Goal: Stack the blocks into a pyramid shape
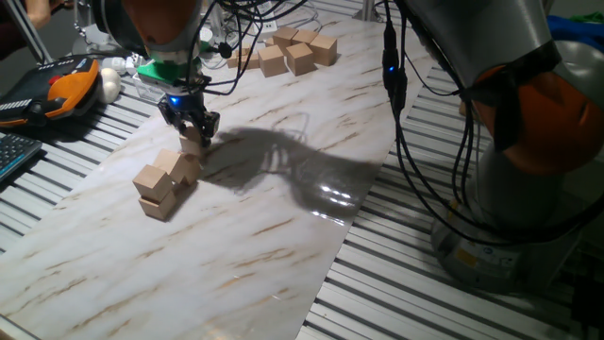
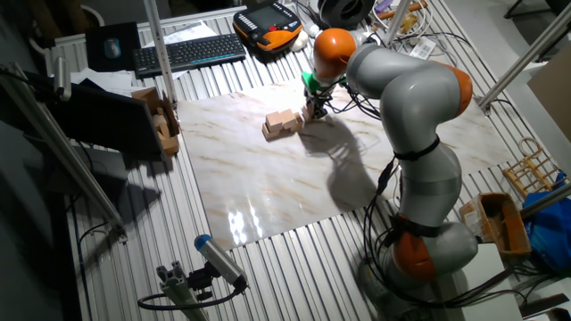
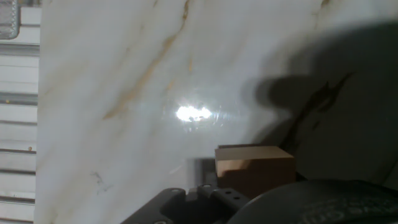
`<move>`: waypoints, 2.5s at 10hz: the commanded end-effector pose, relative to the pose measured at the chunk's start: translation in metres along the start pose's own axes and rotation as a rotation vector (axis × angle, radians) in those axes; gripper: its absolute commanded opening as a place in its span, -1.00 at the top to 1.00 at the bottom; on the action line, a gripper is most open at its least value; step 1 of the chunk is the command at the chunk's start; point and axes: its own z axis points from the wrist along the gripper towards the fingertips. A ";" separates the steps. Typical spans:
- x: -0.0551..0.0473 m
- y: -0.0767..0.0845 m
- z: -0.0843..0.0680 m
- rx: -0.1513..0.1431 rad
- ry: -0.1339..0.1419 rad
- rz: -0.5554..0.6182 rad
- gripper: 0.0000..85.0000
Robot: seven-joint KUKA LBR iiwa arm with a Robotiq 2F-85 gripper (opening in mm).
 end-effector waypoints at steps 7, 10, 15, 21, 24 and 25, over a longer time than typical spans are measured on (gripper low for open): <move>0.003 0.001 -0.001 -0.012 -0.031 0.001 -1.00; 0.006 0.003 -0.037 0.002 -0.018 -0.016 -1.00; 0.028 0.003 -0.087 0.096 0.018 -0.037 -1.00; 0.077 -0.006 -0.102 0.131 -0.025 0.066 -0.60; 0.087 -0.004 -0.101 0.139 -0.055 0.104 -0.60; 0.091 -0.003 -0.099 0.141 -0.068 0.116 -0.60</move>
